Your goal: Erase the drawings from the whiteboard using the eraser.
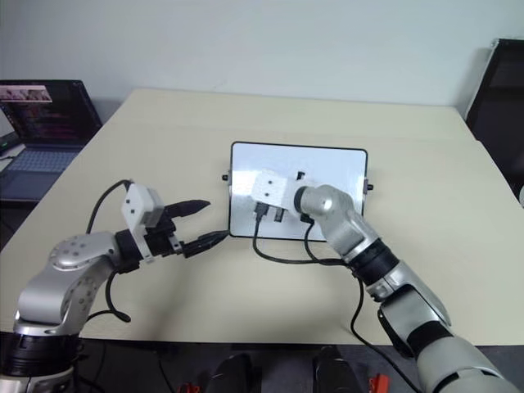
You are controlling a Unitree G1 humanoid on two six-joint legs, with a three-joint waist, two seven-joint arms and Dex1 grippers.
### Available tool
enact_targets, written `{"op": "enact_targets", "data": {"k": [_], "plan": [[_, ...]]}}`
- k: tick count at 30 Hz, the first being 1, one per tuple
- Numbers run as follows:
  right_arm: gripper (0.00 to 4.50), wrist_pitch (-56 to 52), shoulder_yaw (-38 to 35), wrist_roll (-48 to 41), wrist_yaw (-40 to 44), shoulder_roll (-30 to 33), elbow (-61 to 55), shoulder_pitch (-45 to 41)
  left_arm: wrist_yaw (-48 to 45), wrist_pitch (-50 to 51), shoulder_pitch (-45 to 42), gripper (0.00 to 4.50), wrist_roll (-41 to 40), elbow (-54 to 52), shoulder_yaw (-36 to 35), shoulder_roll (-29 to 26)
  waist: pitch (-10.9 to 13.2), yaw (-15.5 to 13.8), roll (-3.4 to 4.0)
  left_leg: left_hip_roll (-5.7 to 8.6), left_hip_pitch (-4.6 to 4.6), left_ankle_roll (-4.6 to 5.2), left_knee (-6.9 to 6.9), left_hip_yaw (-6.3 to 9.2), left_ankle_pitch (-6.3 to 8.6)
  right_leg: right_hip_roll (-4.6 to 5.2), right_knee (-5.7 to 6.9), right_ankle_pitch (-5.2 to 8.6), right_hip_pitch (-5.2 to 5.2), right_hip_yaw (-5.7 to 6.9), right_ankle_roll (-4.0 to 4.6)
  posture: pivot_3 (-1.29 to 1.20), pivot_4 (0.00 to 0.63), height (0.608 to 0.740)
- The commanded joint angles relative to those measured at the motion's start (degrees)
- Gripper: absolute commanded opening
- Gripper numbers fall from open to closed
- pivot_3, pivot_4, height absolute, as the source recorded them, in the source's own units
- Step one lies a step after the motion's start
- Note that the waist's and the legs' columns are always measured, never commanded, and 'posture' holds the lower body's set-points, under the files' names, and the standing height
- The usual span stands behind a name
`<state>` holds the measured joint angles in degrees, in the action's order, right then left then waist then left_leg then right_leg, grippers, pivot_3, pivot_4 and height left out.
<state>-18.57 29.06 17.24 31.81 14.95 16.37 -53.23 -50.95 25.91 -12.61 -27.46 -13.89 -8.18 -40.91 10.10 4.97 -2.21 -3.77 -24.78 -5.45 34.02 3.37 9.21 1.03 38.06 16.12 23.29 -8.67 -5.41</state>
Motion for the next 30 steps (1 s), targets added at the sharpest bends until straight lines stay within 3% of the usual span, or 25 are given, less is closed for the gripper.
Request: {"op": "enact_targets", "data": {"k": [1,5,11,16,23,30], "plan": [[0.99,1.47,-5.29,2.33,-6.67,1.19,4.62,-3.73,-0.77,-0.66,0.18,4.5,-0.02,-1.08,-0.38,-0.85,0.0,-0.19,-0.01,0.01,0.0,0.03,0.0,0.0,-0.03,0.01,-0.01,-0.02,-0.01,0.0,-0.01,0.0,0.15,0.74],[0.99,1.22,-6.23,1.45,-5.4,0.55,5.84,-3.53,-0.99,-0.79,0.66,4.5,-0.04,-1.14,-0.43,-0.83,-0.01,-0.11,-0.02,0.0,0.0,0.05,0.0,0.0,-0.05,0.01,-0.05,-0.02,-0.04,0.0,-0.01,0.0,0.15,0.74],[0.99,-4.28,-2.43,-2.32,8.51,0.84,-2.36,2.85,-1.61,-1.01,1.19,4.5,-0.06,-0.9,-0.67,-0.96,-0.02,0.01,-0.03,-0.02,0.0,0.05,-0.09,0.0,-0.04,0.0,-0.03,-0.1,-0.03,0.02,-0.17,0.0,0.15,0.74],[0.99,-5.5,0.01,-1.6,13.31,2.09,-6.28,5.09,-2.11,-1.36,1.29,4.5,0.05,-0.21,-0.75,-1.06,-0.01,0.01,-0.01,-0.02,0.01,0.05,-0.02,0.0,-0.05,0.0,-0.01,-0.01,-0.03,0.01,-0.04,0.0,0.15,0.74],[0.99,1.64,-3.44,3.44,-3.51,-2.31,1.16,-0.41,-2.97,-2.08,1.71,4.5,0.38,0.68,-0.76,-0.87,-0.01,0.07,-0.01,-0.01,0.05,0.07,0.02,-0.01,-0.07,-0.01,0.02,-0.12,0.01,-0.01,0.04,0.0,0.15,0.74],[0.99,0.76,-2.7,1.94,0.13,-3.66,5.21,-1.51,-3.4,-3.02,1.86,4.5,0.62,1.31,-0.64,-0.68,-0.01,0.04,-0.02,-0.02,0.01,0.07,-0.09,-0.02,-0.07,0.0,-0.07,-0.12,0.0,-0.01,-0.04,0.0,0.15,0.74]]}}
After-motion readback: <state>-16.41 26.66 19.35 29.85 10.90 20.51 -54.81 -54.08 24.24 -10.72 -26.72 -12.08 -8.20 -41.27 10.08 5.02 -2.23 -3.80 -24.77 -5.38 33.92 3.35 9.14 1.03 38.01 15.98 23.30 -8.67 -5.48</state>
